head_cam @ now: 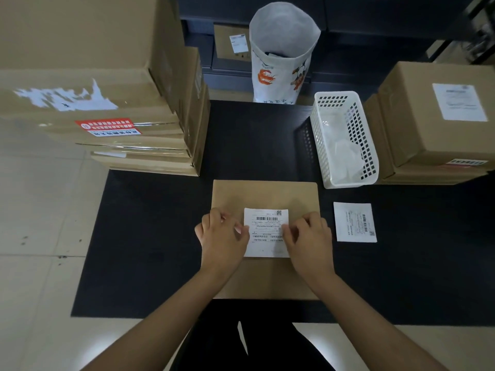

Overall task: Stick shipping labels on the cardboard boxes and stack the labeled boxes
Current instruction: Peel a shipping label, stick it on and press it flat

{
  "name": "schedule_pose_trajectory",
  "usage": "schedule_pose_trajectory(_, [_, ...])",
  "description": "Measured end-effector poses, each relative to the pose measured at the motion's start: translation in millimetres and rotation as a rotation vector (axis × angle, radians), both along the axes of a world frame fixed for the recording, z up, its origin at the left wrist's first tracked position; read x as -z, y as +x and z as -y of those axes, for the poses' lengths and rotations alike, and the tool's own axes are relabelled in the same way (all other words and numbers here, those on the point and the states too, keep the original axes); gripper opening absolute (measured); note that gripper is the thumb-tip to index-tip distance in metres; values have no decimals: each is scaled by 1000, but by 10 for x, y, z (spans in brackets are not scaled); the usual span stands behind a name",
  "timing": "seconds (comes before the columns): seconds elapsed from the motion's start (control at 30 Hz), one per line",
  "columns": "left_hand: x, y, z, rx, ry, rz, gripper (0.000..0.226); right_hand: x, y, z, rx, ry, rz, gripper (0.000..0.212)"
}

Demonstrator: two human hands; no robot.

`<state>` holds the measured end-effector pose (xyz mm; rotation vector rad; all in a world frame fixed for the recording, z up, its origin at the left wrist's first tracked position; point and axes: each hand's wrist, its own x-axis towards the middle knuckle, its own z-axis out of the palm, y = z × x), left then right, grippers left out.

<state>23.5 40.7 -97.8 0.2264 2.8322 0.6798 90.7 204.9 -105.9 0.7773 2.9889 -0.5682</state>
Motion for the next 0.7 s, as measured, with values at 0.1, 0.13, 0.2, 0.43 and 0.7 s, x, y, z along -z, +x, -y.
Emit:
schedule_pose_trajectory(0.1, [63, 1, -3, 38, -79, -49, 18, 12, 1, -7, -11, 20, -17, 28])
schedule_pose_trajectory(0.13, [65, -1, -1, 45, -95, -60, 18, 12, -2, -7, 2, 19, -19, 28])
schedule_pose_trajectory(0.2, [62, 5, 9, 47, -118, -95, 20, 7, -1, 2, 34, 32, -36, 26])
schedule_pose_trajectory(0.43, [171, 226, -57, 503, -71, -287, 49, 124, 83, 200, -361, 1, -168, 53])
schedule_pose_trajectory(0.7, [427, 234, 12, 521, -176, -117, 64, 302, 128, 172, -386, 117, 110, 64])
